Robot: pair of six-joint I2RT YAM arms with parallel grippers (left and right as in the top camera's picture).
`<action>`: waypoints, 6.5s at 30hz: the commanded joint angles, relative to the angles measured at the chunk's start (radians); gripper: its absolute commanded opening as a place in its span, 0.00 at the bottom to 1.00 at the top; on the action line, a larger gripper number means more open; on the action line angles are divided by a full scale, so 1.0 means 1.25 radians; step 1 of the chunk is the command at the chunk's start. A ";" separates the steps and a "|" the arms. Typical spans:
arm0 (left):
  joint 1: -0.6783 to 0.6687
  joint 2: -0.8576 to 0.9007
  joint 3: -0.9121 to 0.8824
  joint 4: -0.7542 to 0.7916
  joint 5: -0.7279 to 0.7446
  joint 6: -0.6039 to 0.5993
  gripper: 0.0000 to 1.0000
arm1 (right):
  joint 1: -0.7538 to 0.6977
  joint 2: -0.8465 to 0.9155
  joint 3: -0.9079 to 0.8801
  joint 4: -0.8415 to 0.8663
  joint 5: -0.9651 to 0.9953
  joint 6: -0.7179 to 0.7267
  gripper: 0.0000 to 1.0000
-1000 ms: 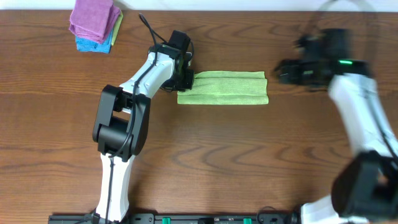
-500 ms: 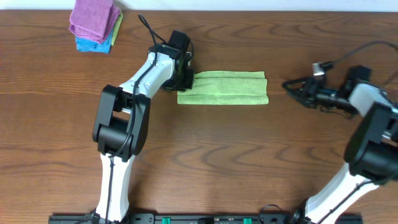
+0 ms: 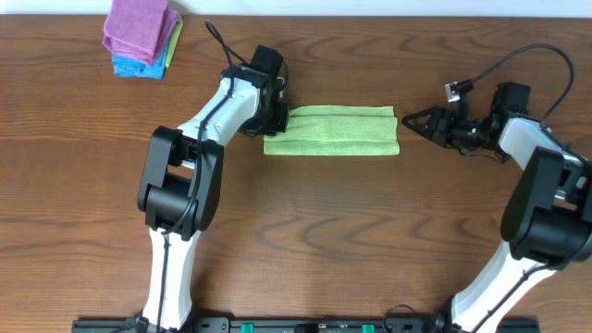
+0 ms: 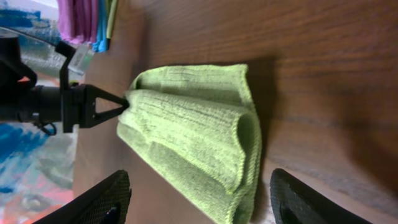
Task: Fold the cloth
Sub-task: 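Release the right end and pull the right gripper back right, then grasp the strip's right end with the right gripper, then fold the right end leftward toward the left gripper, then release the left gripper and press the folded bundle with the right gripper, then release the bundle and lift the right gripper away to the right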
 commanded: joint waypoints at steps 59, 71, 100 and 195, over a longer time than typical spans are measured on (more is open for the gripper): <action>-0.032 0.041 -0.037 -0.033 0.054 -0.049 0.06 | 0.337 -0.093 0.174 -0.177 0.658 0.157 0.01; -0.093 0.041 -0.036 -0.032 0.084 -0.055 0.06 | 0.364 -0.093 0.177 -0.298 0.948 0.172 0.01; 0.137 -0.416 0.027 -0.138 0.081 -0.018 0.06 | 0.528 -0.047 0.231 -0.287 1.013 0.170 0.01; 0.258 -0.663 -0.045 -0.154 0.092 0.024 0.15 | 0.657 -0.256 0.320 -0.426 1.014 0.070 0.76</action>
